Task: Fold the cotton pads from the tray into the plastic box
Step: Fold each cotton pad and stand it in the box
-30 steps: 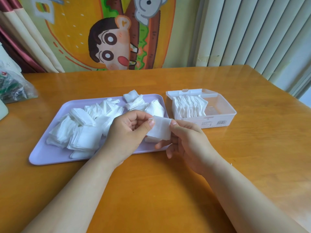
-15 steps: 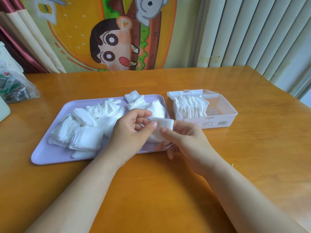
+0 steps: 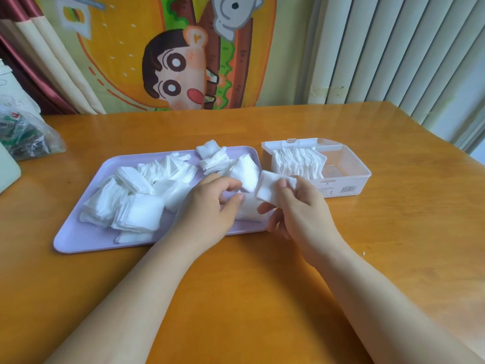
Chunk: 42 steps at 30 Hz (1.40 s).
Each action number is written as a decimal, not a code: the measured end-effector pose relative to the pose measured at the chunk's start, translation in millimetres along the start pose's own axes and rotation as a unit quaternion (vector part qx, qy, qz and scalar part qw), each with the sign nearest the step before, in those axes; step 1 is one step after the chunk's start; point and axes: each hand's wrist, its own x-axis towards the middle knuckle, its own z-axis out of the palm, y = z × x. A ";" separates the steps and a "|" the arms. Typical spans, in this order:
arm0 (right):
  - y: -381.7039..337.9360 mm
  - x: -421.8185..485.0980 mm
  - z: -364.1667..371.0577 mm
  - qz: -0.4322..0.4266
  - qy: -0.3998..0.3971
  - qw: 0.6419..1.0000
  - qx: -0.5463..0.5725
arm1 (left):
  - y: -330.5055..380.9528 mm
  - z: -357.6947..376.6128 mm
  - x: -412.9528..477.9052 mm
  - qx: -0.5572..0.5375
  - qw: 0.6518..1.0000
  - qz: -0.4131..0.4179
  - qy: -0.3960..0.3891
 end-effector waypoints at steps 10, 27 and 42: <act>2.4 1.1 -2.9 -0.011 0.066 0.997 -0.047 | -8.3 -0.4 3.9 0.000 0.996 -0.025 -0.082; 6.9 4.5 -5.4 -0.014 0.070 0.996 -0.047 | 4.9 -20.3 0.7 -0.248 0.966 -0.058 0.049; -3.4 -1.4 -1.3 0.008 0.005 0.999 0.048 | 17.1 -17.3 -4.3 -0.378 0.919 -0.094 -0.055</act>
